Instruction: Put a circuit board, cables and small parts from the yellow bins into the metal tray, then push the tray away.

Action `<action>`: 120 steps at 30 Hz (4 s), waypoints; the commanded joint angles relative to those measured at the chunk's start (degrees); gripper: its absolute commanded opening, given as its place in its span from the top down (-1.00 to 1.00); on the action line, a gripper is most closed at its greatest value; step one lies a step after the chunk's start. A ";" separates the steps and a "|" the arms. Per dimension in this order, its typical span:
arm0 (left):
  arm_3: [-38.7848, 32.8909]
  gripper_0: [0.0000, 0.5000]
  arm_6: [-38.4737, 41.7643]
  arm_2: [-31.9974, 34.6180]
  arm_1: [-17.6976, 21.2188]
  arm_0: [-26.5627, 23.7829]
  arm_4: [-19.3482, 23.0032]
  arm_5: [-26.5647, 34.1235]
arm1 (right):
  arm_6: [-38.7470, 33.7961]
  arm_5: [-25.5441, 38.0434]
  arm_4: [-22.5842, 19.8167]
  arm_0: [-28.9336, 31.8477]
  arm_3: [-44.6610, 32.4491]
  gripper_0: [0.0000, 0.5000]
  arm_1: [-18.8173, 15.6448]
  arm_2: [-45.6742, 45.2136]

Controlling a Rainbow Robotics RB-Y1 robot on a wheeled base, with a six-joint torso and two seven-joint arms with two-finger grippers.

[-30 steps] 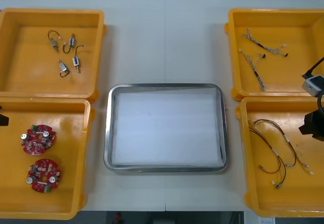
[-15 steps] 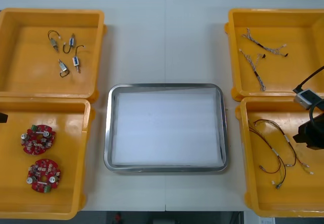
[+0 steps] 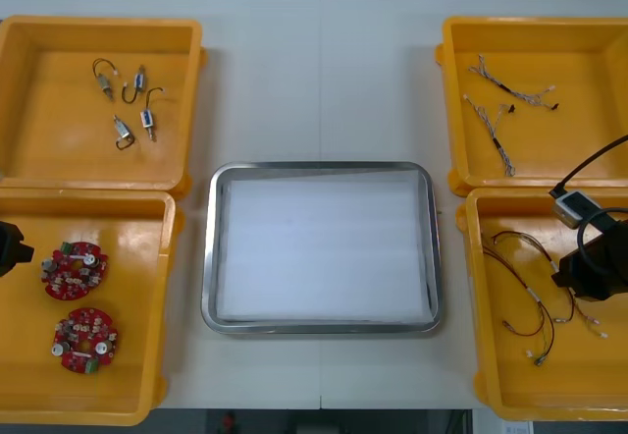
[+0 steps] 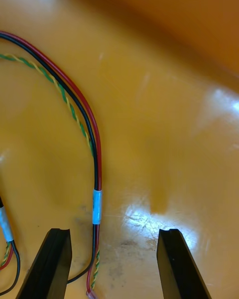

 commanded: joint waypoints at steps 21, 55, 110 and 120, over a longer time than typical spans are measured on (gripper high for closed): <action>3.61 -1.00 1.39 -4.32 1.26 -3.57 -2.94 -2.27 | -1.82 0.25 3.26 -1.08 1.11 -1.00 2.04 1.57; 6.42 -1.00 4.03 -14.43 0.29 -8.23 -3.99 -7.28 | -2.34 2.27 4.93 -2.31 0.94 1.00 4.94 1.04; 4.84 1.00 4.21 -16.01 9.34 -7.35 4.44 -10.88 | -1.73 34.84 -11.60 -16.11 -18.75 1.00 4.94 -18.47; 3.17 1.00 3.15 -8.10 14.00 -7.35 13.15 -5.26 | -3.84 34.84 -10.63 -17.87 -18.75 1.00 4.94 -15.57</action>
